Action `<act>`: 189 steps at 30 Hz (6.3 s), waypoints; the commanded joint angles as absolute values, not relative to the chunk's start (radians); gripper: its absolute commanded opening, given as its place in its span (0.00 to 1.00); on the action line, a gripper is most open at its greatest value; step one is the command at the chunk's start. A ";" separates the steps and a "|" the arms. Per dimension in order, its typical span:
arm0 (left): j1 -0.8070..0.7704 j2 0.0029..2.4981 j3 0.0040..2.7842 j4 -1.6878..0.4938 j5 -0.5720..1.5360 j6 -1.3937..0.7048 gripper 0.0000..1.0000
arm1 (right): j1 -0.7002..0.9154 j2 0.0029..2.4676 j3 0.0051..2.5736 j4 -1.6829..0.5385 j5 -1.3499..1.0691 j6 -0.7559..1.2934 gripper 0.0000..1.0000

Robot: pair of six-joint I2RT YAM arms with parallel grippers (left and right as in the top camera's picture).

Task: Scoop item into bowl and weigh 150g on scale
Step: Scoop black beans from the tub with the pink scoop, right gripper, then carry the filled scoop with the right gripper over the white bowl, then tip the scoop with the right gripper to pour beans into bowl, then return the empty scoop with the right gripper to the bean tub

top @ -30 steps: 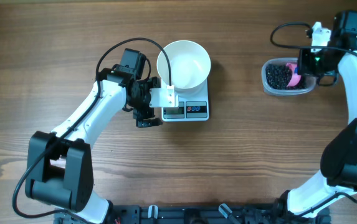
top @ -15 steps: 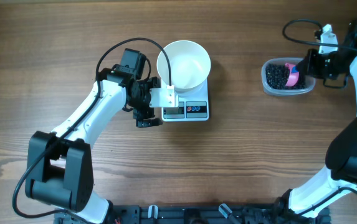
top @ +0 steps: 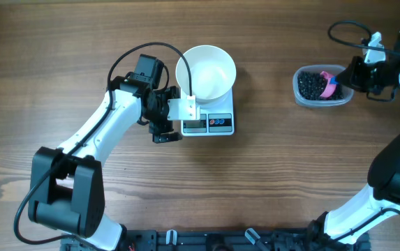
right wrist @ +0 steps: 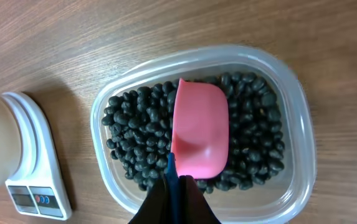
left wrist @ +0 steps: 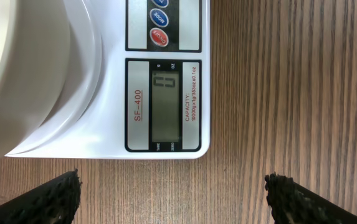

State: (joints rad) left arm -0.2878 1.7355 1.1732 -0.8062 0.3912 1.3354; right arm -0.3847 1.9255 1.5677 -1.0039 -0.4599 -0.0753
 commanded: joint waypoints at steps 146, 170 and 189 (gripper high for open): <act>-0.285 1.746 1.162 -0.807 0.411 1.354 1.00 | 0.336 1.806 1.453 -0.464 -0.430 -0.271 0.04; -0.285 1.746 1.162 -0.807 0.411 1.354 1.00 | 0.406 1.646 1.447 -0.537 -0.248 -0.603 0.04; -0.285 1.746 1.162 -0.807 0.411 1.354 1.00 | 0.406 1.645 1.447 -0.520 -0.433 -0.567 0.13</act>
State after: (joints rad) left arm -0.2878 1.7355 1.1725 -0.8066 0.3912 1.3354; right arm 0.4015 1.6451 1.4399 -0.5312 -0.3679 -0.5888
